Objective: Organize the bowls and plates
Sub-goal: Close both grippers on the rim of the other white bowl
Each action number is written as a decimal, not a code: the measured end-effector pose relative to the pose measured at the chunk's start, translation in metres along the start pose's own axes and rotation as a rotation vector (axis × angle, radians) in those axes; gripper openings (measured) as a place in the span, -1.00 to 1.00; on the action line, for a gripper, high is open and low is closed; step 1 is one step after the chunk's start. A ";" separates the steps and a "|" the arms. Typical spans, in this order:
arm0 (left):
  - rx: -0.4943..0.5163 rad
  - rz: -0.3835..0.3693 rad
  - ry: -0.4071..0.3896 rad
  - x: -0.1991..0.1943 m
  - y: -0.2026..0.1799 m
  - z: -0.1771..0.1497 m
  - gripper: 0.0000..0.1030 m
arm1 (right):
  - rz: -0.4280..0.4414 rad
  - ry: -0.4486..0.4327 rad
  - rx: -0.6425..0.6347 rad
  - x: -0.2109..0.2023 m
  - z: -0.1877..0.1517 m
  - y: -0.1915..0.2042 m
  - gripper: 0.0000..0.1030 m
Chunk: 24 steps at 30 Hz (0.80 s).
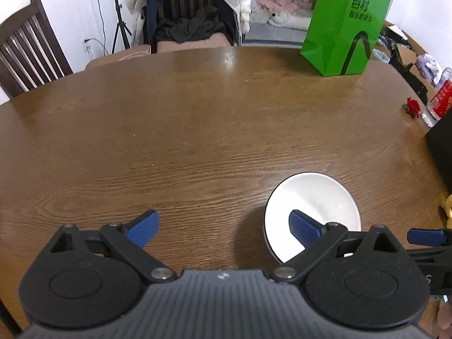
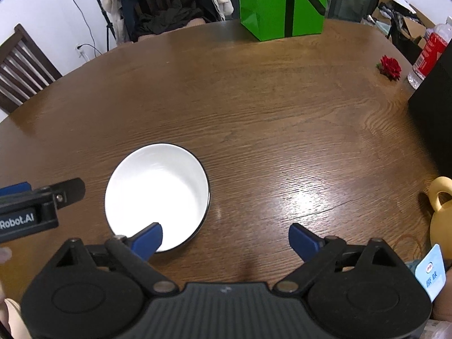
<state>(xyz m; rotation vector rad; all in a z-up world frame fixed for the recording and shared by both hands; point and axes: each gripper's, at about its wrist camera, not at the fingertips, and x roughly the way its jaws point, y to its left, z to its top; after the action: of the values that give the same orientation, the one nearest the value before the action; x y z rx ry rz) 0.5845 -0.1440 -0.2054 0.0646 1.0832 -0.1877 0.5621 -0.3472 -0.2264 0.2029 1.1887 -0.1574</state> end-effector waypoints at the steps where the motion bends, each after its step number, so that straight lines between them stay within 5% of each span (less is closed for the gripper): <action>1: -0.001 0.000 0.009 0.004 0.000 0.000 0.92 | 0.003 0.005 0.004 0.003 0.001 -0.001 0.77; 10: -0.008 -0.010 0.069 0.030 0.002 0.006 0.78 | 0.011 0.042 0.025 0.027 0.010 -0.005 0.45; 20: -0.015 -0.056 0.139 0.053 -0.003 0.009 0.32 | 0.039 0.066 0.053 0.047 0.018 -0.008 -0.23; 24: -0.011 -0.069 0.153 0.060 -0.007 0.011 0.16 | 0.054 0.072 0.070 0.051 0.020 -0.009 -0.32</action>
<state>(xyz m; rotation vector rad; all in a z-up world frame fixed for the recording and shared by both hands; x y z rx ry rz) 0.6201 -0.1592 -0.2525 0.0325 1.2401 -0.2418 0.5972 -0.3615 -0.2674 0.3038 1.2492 -0.1457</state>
